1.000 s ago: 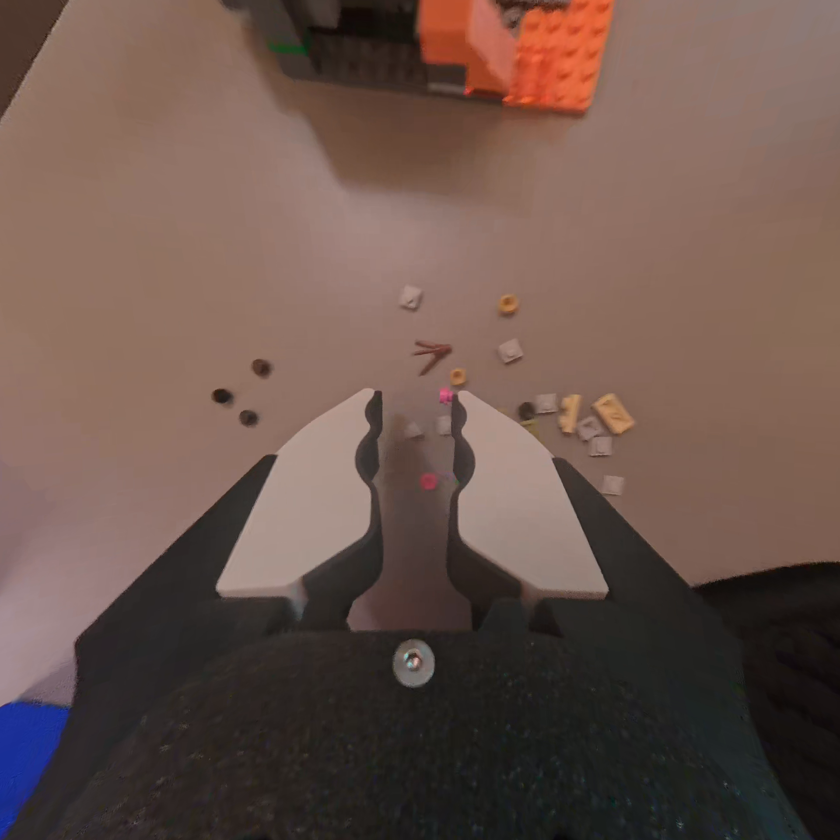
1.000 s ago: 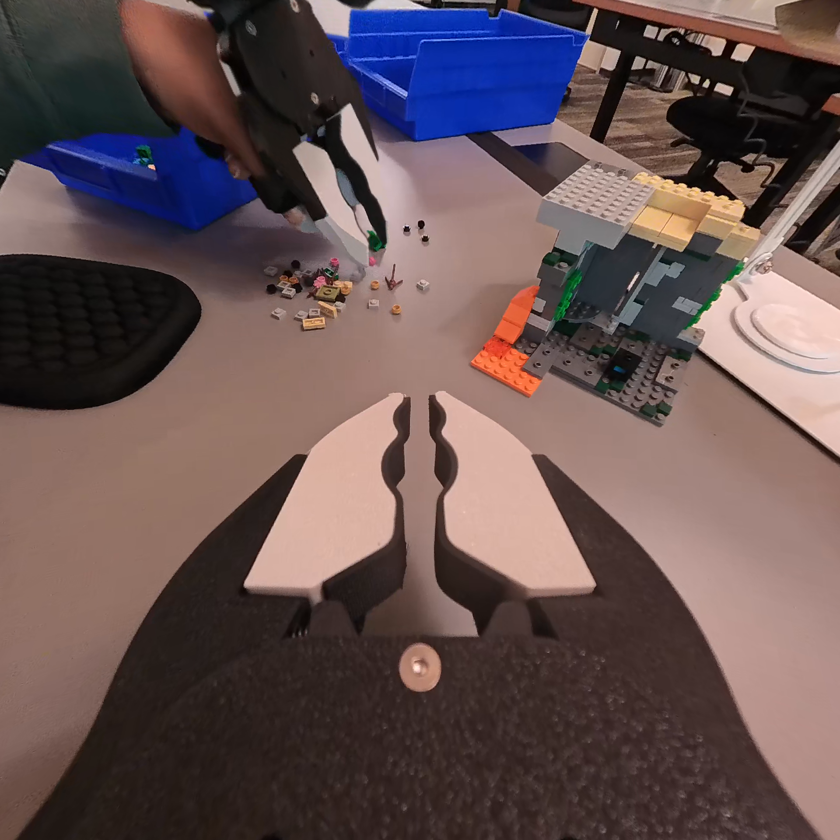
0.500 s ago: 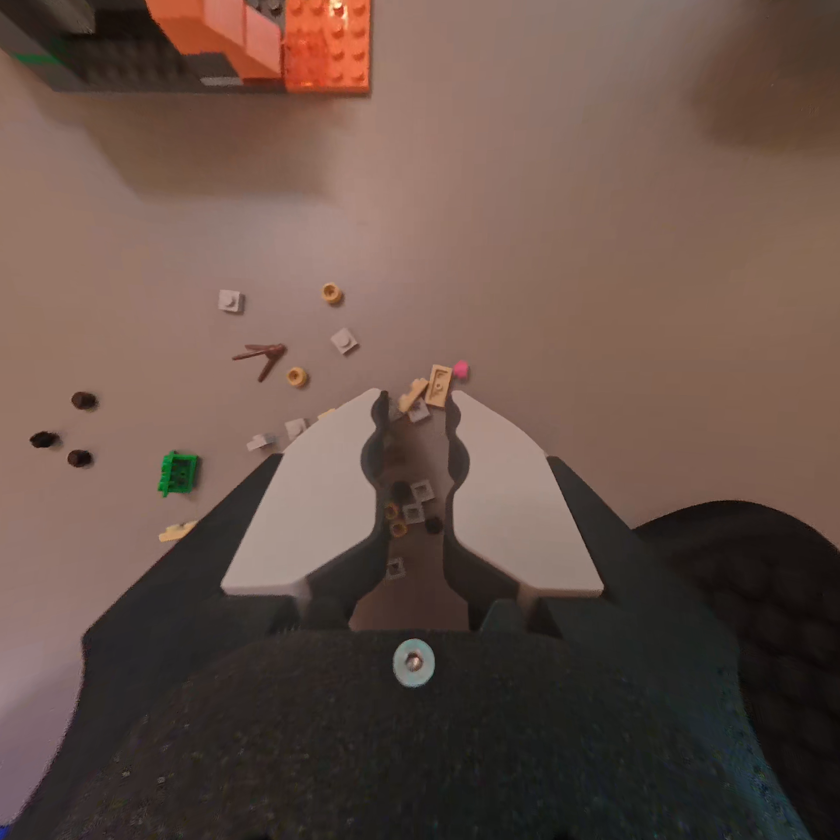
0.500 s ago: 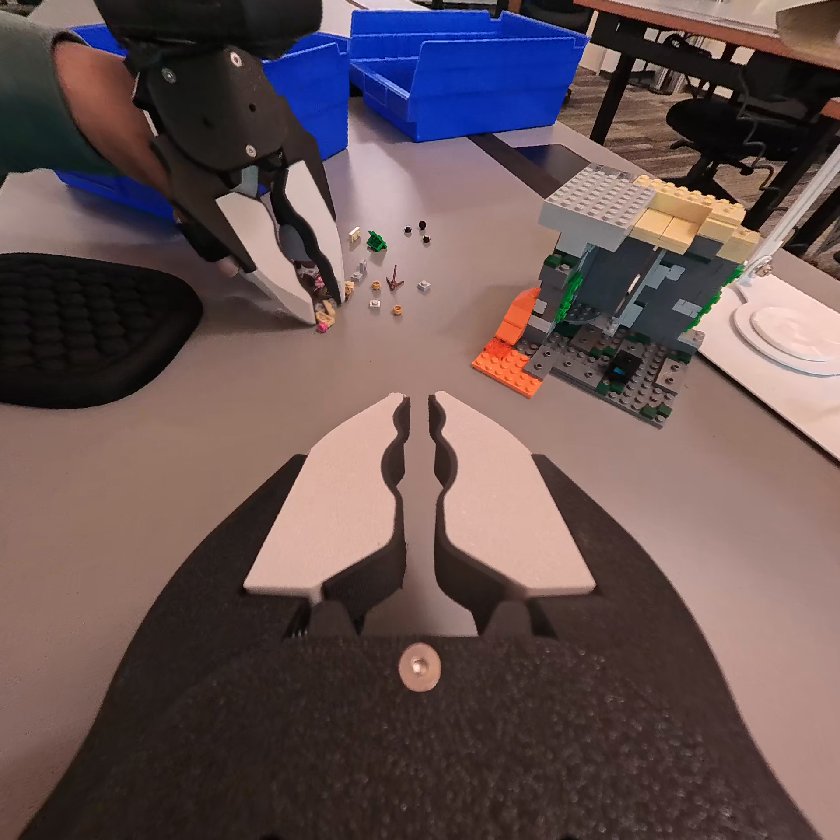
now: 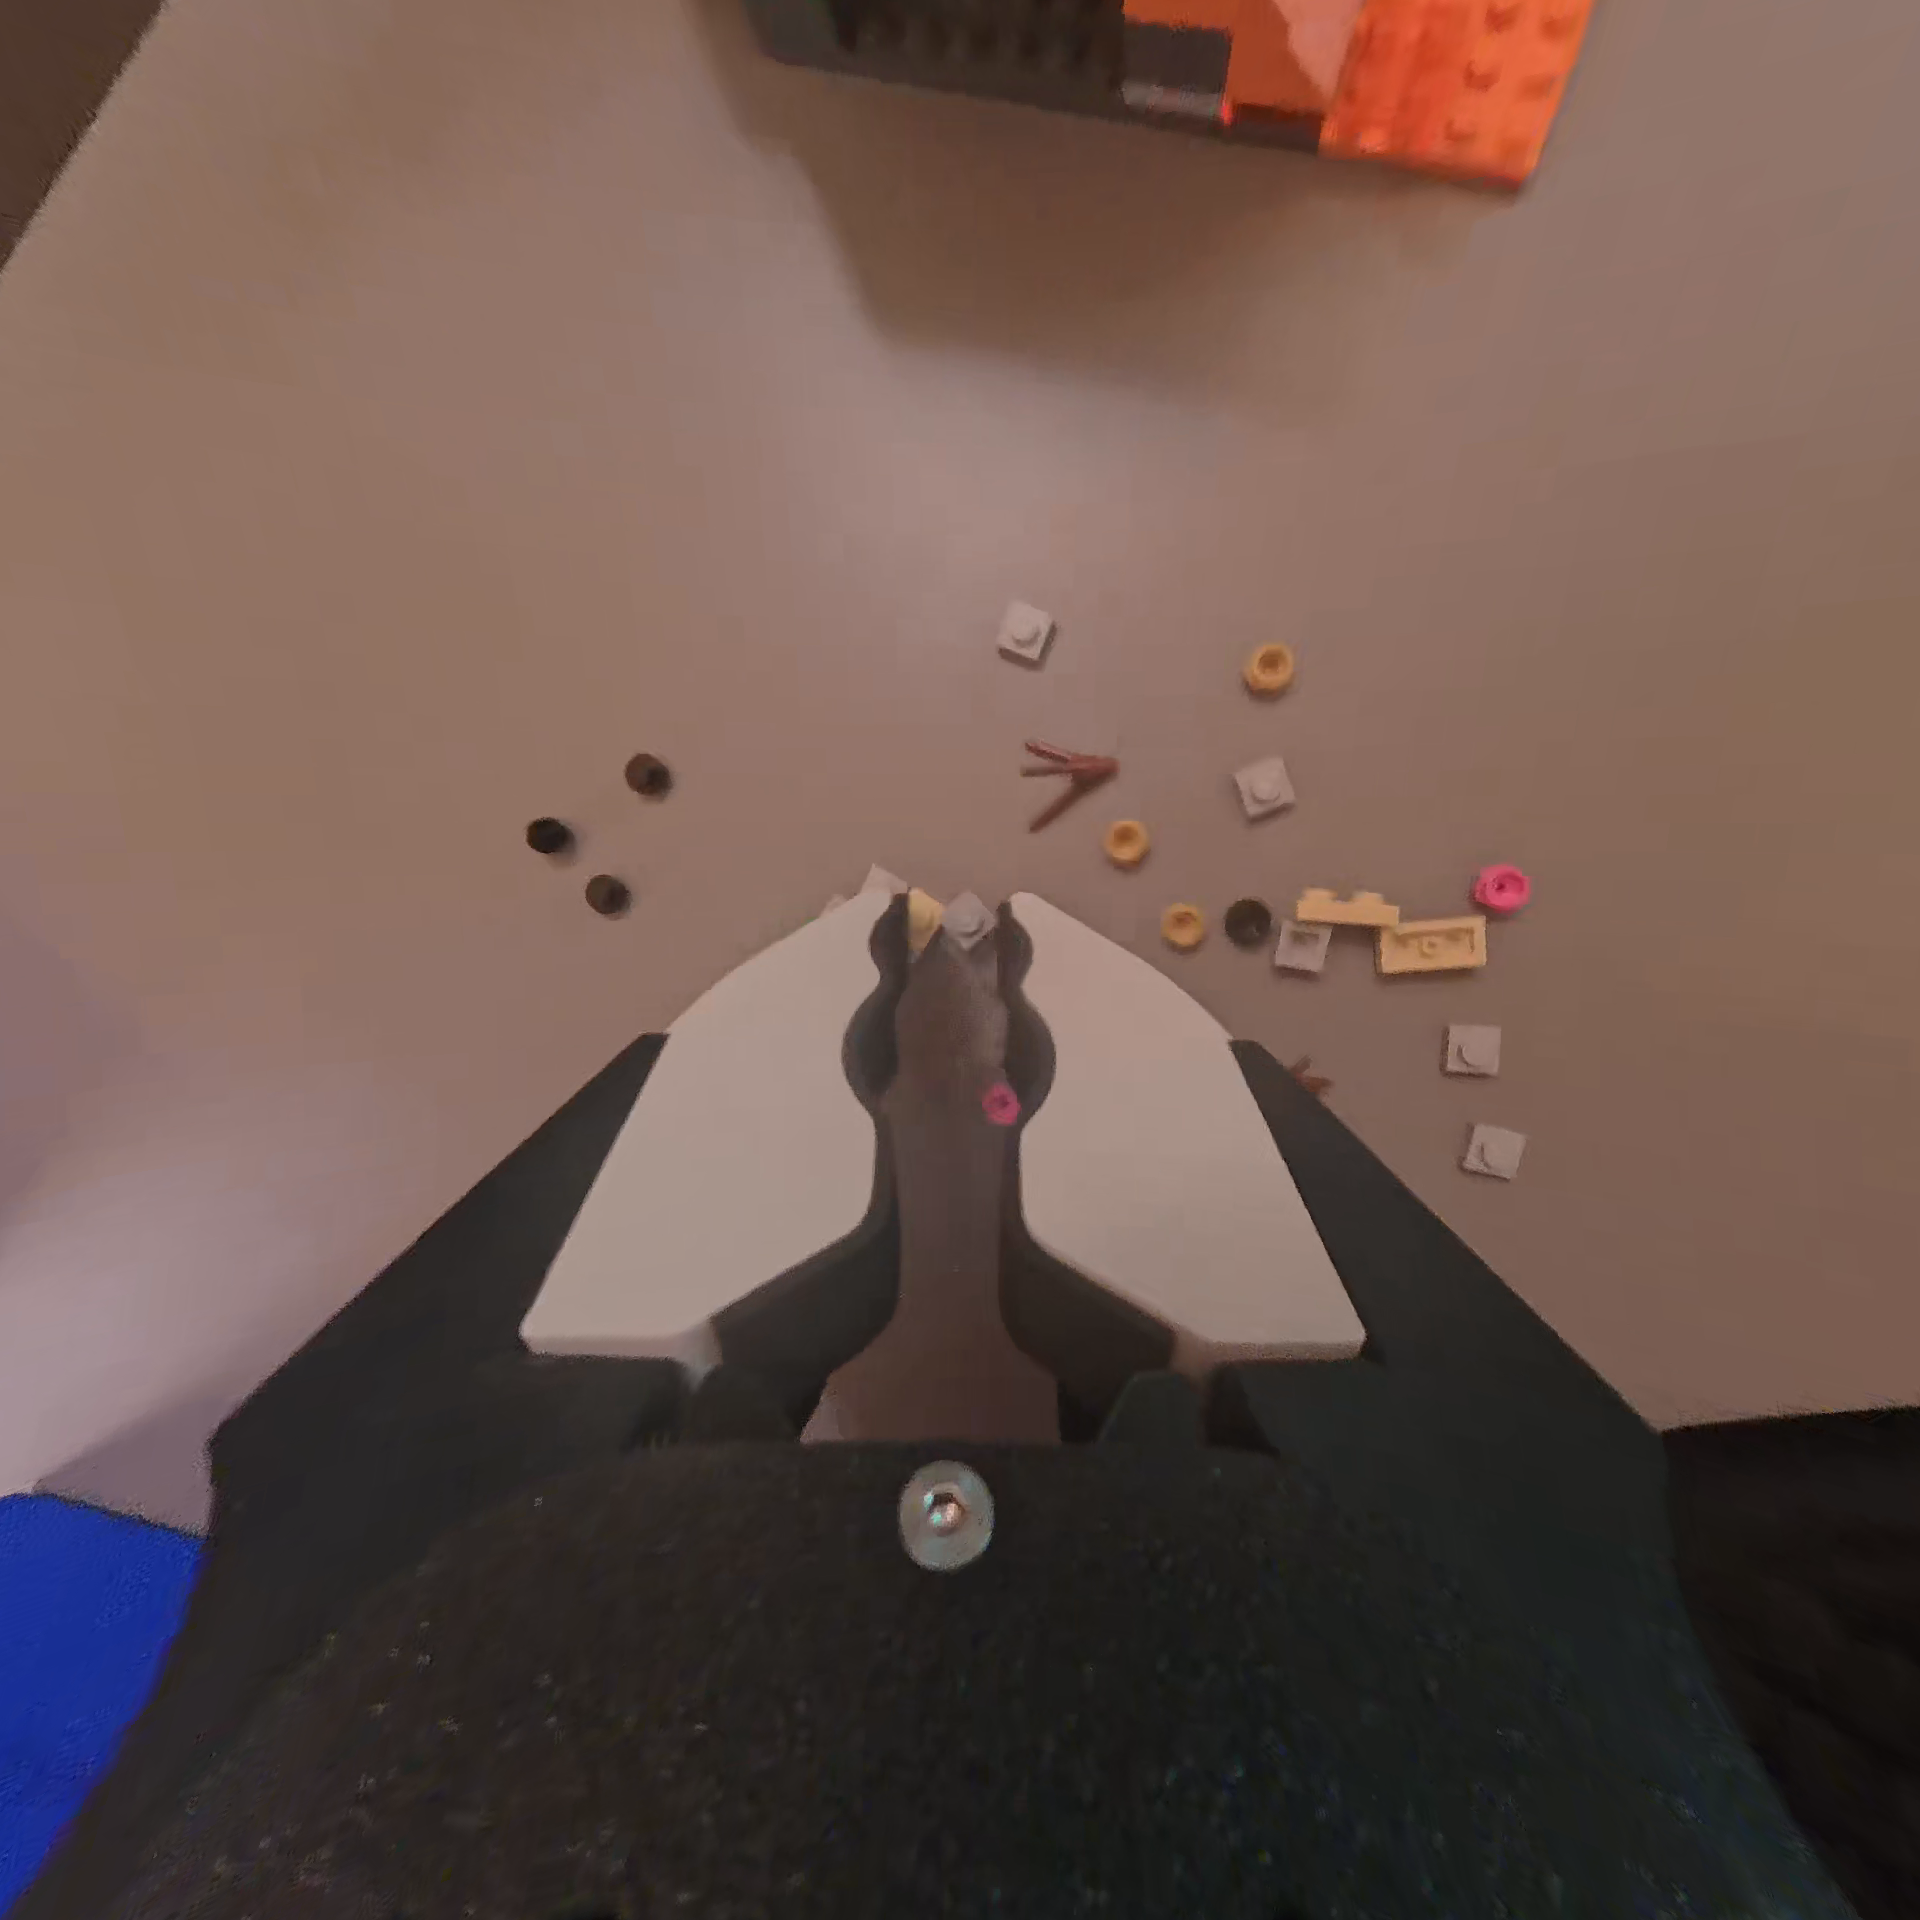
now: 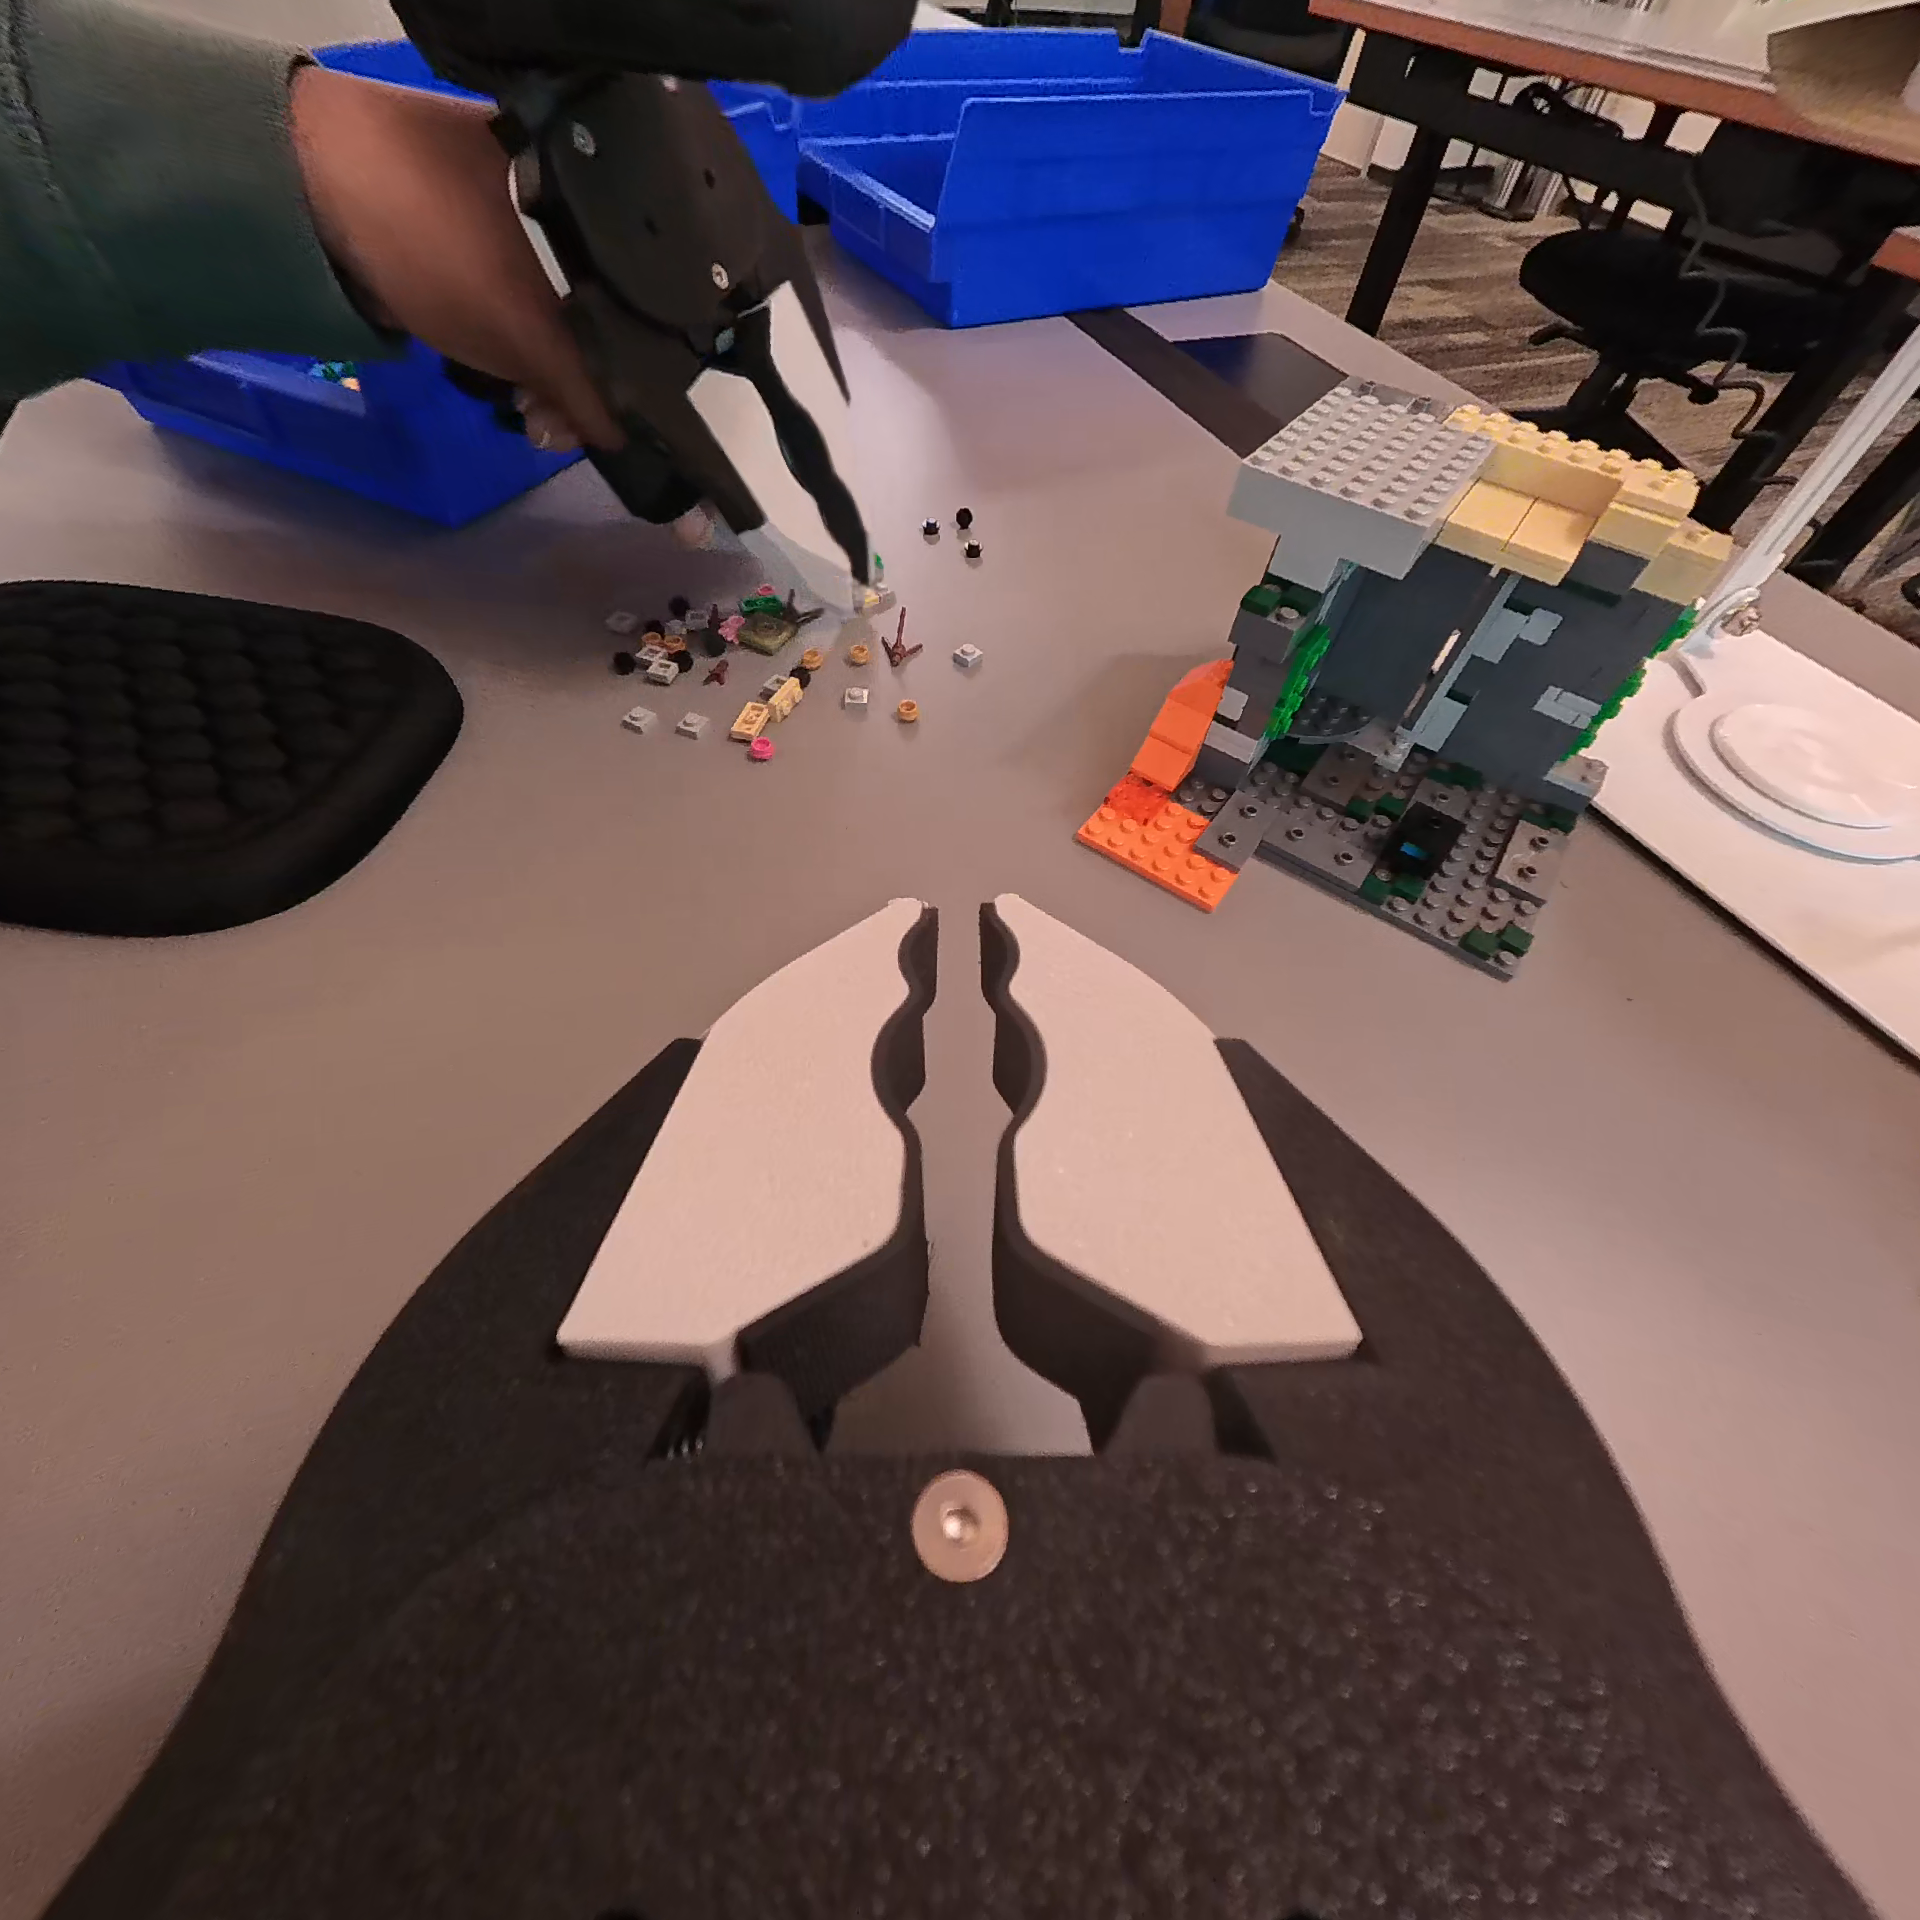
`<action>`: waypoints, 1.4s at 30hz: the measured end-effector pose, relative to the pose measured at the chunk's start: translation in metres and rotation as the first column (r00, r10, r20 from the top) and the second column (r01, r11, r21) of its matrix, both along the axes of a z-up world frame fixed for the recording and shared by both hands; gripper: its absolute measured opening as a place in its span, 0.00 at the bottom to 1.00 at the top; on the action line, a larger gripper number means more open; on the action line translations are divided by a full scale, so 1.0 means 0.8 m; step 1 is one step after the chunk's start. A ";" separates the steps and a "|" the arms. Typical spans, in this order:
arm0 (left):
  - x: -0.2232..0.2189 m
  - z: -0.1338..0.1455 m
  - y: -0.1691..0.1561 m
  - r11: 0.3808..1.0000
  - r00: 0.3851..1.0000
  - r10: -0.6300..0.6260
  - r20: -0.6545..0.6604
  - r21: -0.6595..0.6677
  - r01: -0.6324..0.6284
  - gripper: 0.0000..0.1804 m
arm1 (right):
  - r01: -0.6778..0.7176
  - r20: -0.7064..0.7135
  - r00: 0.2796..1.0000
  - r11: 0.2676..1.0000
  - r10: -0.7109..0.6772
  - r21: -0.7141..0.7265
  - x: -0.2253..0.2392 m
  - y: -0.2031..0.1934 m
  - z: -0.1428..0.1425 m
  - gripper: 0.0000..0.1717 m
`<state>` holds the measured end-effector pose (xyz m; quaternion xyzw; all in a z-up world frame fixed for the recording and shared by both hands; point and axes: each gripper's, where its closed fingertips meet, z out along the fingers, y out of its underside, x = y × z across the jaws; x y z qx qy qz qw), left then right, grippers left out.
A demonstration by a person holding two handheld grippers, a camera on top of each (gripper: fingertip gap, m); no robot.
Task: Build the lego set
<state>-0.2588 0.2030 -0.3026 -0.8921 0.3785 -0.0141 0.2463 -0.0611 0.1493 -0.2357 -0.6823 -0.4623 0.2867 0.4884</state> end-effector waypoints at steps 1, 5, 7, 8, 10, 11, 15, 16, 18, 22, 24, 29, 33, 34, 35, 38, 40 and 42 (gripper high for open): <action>0.005 0.004 0.000 1.000 1.000 0.003 0.026 0.001 -0.003 0.12 | 0.001 0.000 1.000 1.000 -0.001 0.000 0.000 0.000 0.000 0.04; 0.038 0.013 -0.022 0.997 0.990 -0.066 0.127 -0.034 0.071 0.16 | 0.001 -0.003 1.000 1.000 -0.001 -0.001 0.001 0.000 0.001 0.04; 0.055 0.012 -0.042 0.989 0.978 -0.113 0.176 -0.078 0.128 0.17 | -0.001 -0.002 1.000 1.000 0.001 0.000 0.000 0.000 0.001 0.04; 0.063 0.010 -0.052 0.982 0.971 -0.131 0.198 -0.107 0.154 0.19 | -0.002 -0.002 1.000 1.000 0.002 0.000 0.000 0.000 0.001 0.04; 0.071 0.005 -0.064 0.974 0.966 -0.155 0.208 -0.130 0.184 0.21 | -0.004 -0.001 1.000 1.000 0.004 0.000 -0.001 -0.001 0.000 0.04; 0.071 0.001 -0.066 0.973 0.968 -0.167 0.188 -0.127 0.193 0.22 | -0.004 -0.001 1.000 1.000 0.004 -0.001 -0.001 -0.001 0.000 0.04; 0.063 -0.008 -0.060 0.976 0.975 -0.169 0.141 -0.112 0.185 0.14 | -0.002 -0.002 1.000 1.000 0.002 0.001 0.000 -0.001 0.001 0.04; 0.060 -0.008 -0.057 0.978 0.977 -0.162 0.138 -0.109 0.178 0.13 | -0.001 -0.002 1.000 1.000 0.001 0.002 0.000 0.000 0.001 0.04; 0.053 -0.008 -0.051 0.981 0.980 -0.153 0.130 -0.103 0.167 0.09 | 0.000 -0.002 1.000 1.000 0.000 0.002 0.000 0.000 0.001 0.04; 0.037 -0.008 -0.037 0.987 0.986 -0.118 0.114 -0.096 0.129 0.05 | -0.001 0.000 1.000 1.000 0.001 0.002 0.000 0.000 0.000 0.04; 0.029 -0.008 -0.029 0.991 0.990 -0.091 0.107 -0.090 0.101 0.05 | 0.000 0.001 1.000 1.000 0.000 0.003 0.000 0.000 0.000 0.04; 0.018 0.001 -0.013 0.998 0.995 -0.045 0.088 -0.041 0.049 0.11 | 0.000 -0.001 1.000 1.000 0.000 0.003 0.000 0.000 0.001 0.04; 0.040 0.013 -0.018 0.997 0.986 -0.070 0.149 -0.017 0.073 0.20 | 0.001 0.000 1.000 1.000 -0.001 0.002 0.000 0.001 0.000 0.04; 0.050 0.016 -0.020 0.996 0.981 -0.086 0.173 -0.008 0.089 0.22 | 0.002 0.000 1.000 1.000 -0.002 0.003 0.001 0.001 0.000 0.04; 0.060 0.018 -0.024 0.993 0.974 -0.111 0.196 -0.001 0.114 0.24 | 0.003 0.000 1.000 1.000 -0.003 0.004 0.001 0.001 0.000 0.04; 0.076 0.009 -0.037 0.983 0.970 -0.176 0.170 -0.016 0.181 0.26 | 0.004 0.002 1.000 1.000 -0.004 0.005 0.001 0.002 0.000 0.04; 0.076 0.001 -0.041 0.979 0.971 -0.194 0.139 -0.034 0.200 0.22 | 0.005 0.003 1.000 1.000 -0.005 0.008 0.002 0.002 0.001 0.04; 0.076 -0.003 -0.043 0.977 0.970 -0.198 0.138 -0.048 0.207 0.18 | 0.006 0.002 1.000 1.000 -0.006 0.012 0.002 0.002 0.002 0.04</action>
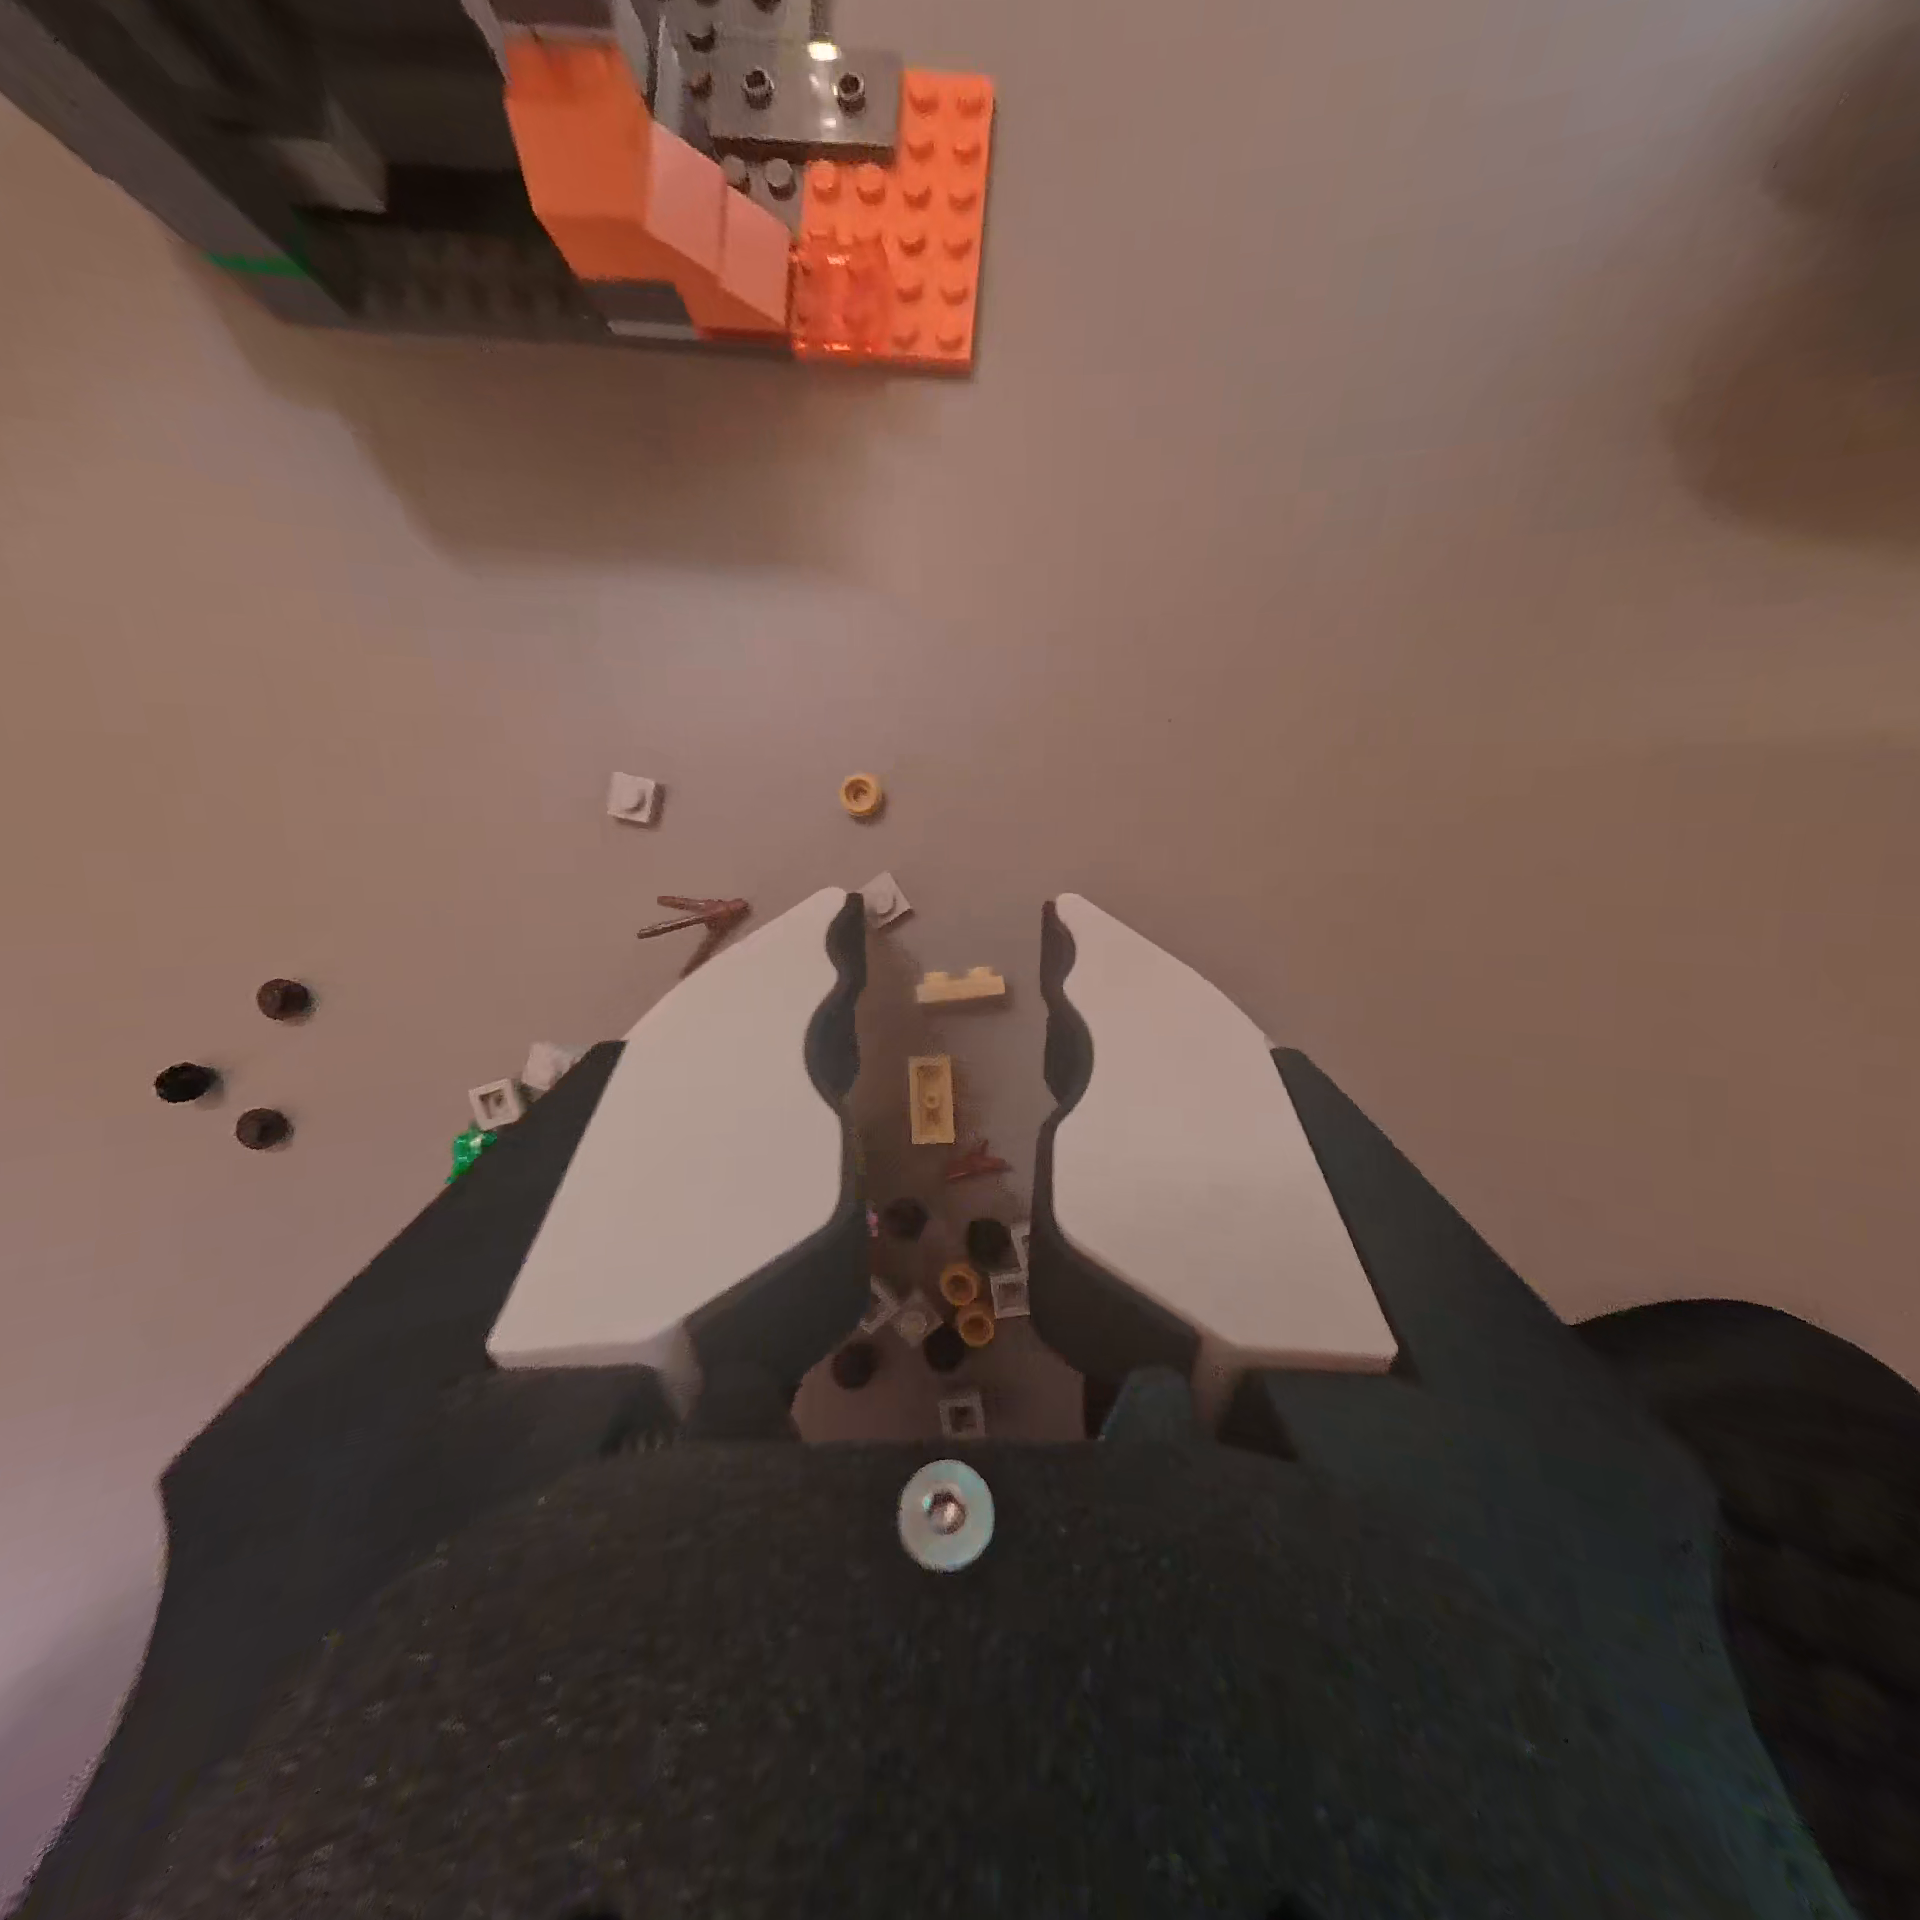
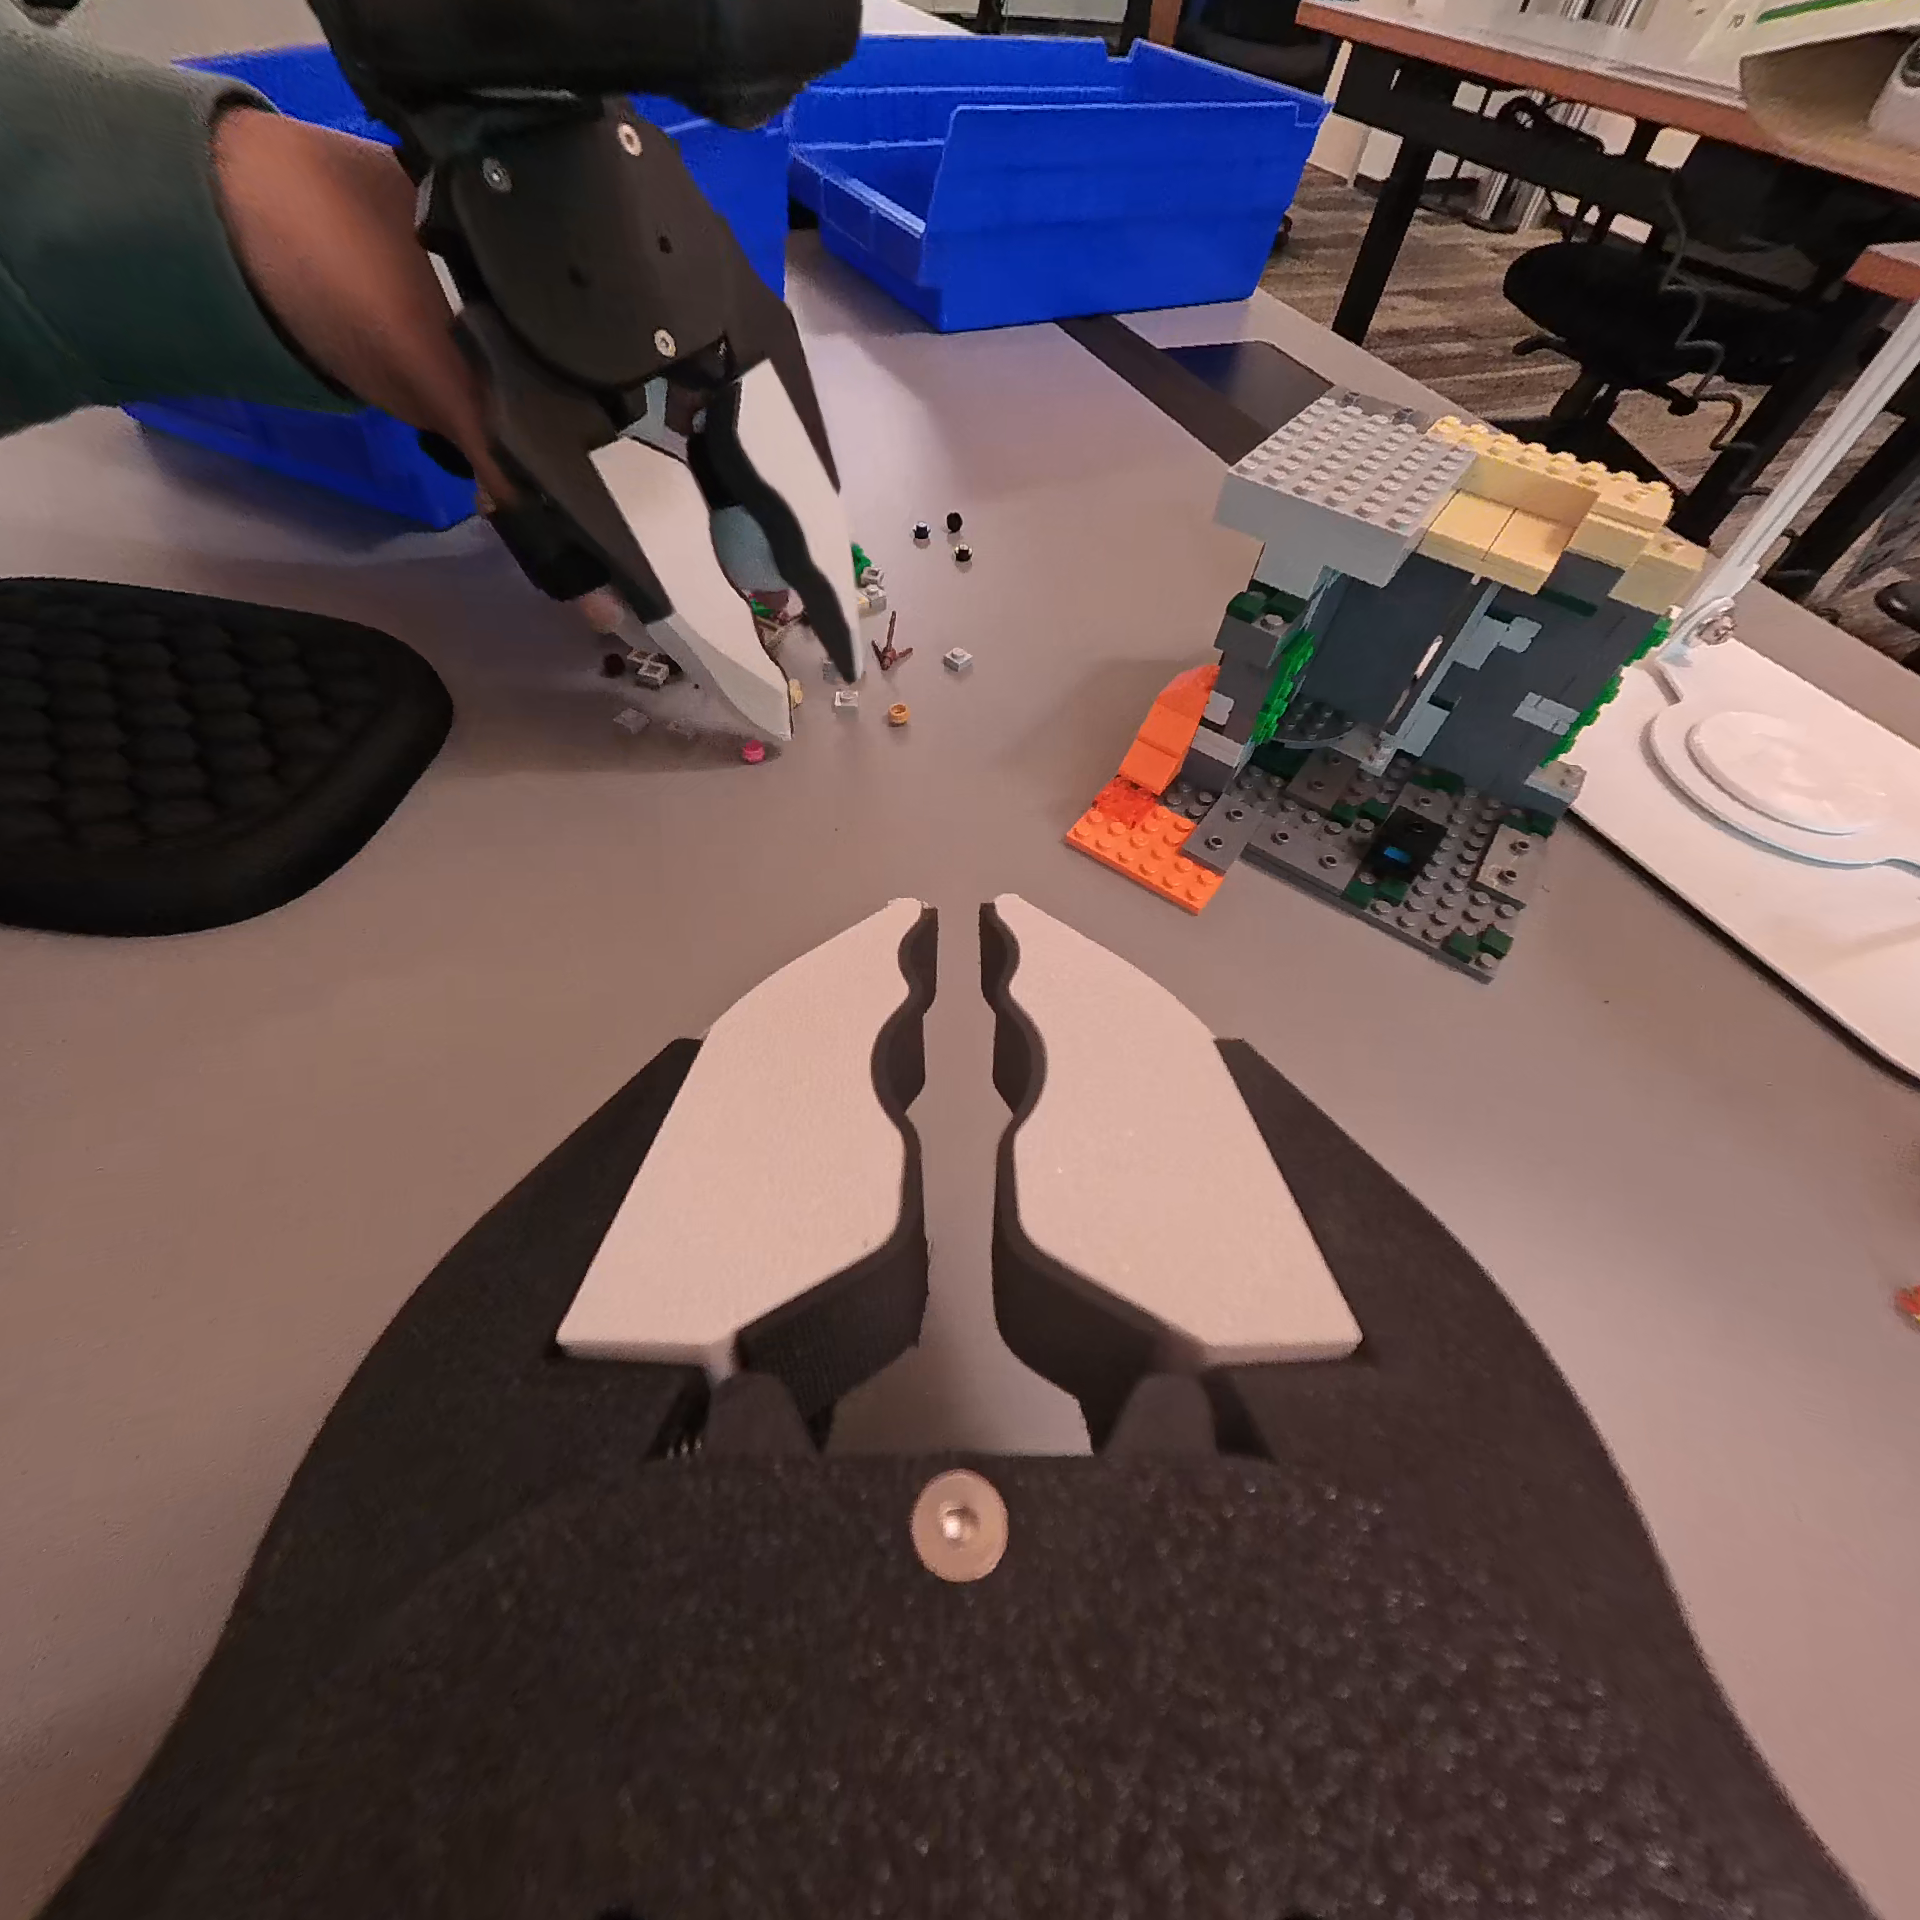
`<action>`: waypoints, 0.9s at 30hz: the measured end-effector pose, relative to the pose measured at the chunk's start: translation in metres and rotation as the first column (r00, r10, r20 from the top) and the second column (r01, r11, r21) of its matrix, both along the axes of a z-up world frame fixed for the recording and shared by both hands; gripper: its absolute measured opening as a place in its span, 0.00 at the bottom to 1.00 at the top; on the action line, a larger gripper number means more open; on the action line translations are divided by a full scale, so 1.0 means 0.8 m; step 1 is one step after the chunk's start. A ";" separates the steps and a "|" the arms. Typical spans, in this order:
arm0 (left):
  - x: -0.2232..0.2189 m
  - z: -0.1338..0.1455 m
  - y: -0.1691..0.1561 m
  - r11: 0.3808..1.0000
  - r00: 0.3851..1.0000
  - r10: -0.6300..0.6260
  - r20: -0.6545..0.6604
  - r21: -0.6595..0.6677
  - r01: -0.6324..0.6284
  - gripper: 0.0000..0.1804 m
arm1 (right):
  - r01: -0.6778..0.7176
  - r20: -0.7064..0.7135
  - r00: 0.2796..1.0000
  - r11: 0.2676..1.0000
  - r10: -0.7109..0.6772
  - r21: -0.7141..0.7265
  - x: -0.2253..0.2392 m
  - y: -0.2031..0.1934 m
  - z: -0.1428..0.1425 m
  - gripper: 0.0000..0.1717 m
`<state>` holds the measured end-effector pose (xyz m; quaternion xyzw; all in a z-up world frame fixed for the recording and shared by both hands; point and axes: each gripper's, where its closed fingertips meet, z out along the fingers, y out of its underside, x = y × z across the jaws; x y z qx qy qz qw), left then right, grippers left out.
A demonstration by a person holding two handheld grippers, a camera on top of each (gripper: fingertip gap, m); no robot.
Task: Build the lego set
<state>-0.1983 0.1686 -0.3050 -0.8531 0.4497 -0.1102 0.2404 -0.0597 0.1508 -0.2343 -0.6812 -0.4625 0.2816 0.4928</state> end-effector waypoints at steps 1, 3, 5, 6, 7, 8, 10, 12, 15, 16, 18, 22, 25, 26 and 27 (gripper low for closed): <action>-0.002 -0.001 0.000 1.000 1.000 0.002 0.000 -0.006 -0.002 0.16 | 0.001 0.001 1.000 1.000 -0.001 0.002 0.000 0.000 0.000 0.04; -0.007 -0.002 0.001 1.000 1.000 0.007 -0.006 -0.015 -0.007 0.12 | 0.004 0.003 1.000 1.000 -0.004 0.003 0.001 0.001 0.000 0.04; -0.015 -0.004 0.001 1.000 1.000 0.017 -0.022 -0.022 -0.017 0.09 | 0.006 0.000 1.000 1.000 -0.006 0.005 0.001 0.001 0.001 0.04; -0.017 -0.005 0.002 0.999 1.000 0.022 -0.017 -0.026 -0.022 0.08 | 0.006 -0.001 1.000 1.000 -0.006 0.006 0.002 0.001 0.002 0.04; -0.020 -0.005 0.002 0.999 1.000 0.026 -0.018 -0.031 -0.027 0.06 | 0.006 -0.001 1.000 1.000 -0.006 0.005 0.002 0.001 0.002 0.04; -0.023 -0.005 0.003 0.999 0.999 0.032 -0.024 -0.031 -0.033 0.05 | 0.006 -0.001 1.000 1.000 -0.006 0.004 0.001 0.001 0.001 0.04; -0.033 -0.005 0.008 0.998 0.997 0.054 -0.054 -0.014 -0.055 0.01 | 0.006 -0.001 1.000 1.000 -0.006 0.003 0.001 0.001 0.001 0.04; -0.043 -0.004 0.016 0.996 0.993 0.090 -0.073 0.009 -0.089 0.00 | 0.005 0.000 1.000 1.000 -0.005 0.003 0.001 0.001 0.001 0.04; -0.049 0.003 0.028 0.991 0.989 0.130 -0.066 0.052 -0.126 0.00 | 0.007 0.000 1.000 1.000 -0.007 0.003 0.001 0.001 0.001 0.04; -0.046 0.007 0.030 0.990 0.990 0.134 -0.046 0.061 -0.131 0.03 | 0.008 0.000 1.000 1.000 -0.008 0.003 0.002 0.002 0.000 0.04; -0.035 0.013 0.030 0.990 0.992 0.125 -0.014 0.063 -0.124 0.10 | 0.010 0.000 1.000 1.000 -0.010 0.002 0.002 0.002 0.000 0.04; -0.004 0.013 0.026 0.995 0.995 0.085 0.046 0.049 -0.087 0.20 | 0.009 0.000 1.000 1.000 -0.009 -0.001 0.002 0.002 0.000 0.04; 0.008 0.004 0.026 0.997 0.997 0.068 0.048 0.040 -0.070 0.22 | 0.010 0.001 1.000 1.000 -0.010 0.000 0.003 0.003 0.000 0.04; 0.008 0.001 0.028 0.996 0.997 0.065 0.036 0.052 -0.067 0.20 | 0.011 0.001 1.000 1.000 -0.011 0.000 0.003 0.003 0.000 0.04; 0.008 -0.001 0.029 0.996 0.998 0.060 0.029 0.057 -0.062 0.18 | 0.012 0.001 1.000 1.000 -0.012 0.000 0.003 0.003 0.000 0.04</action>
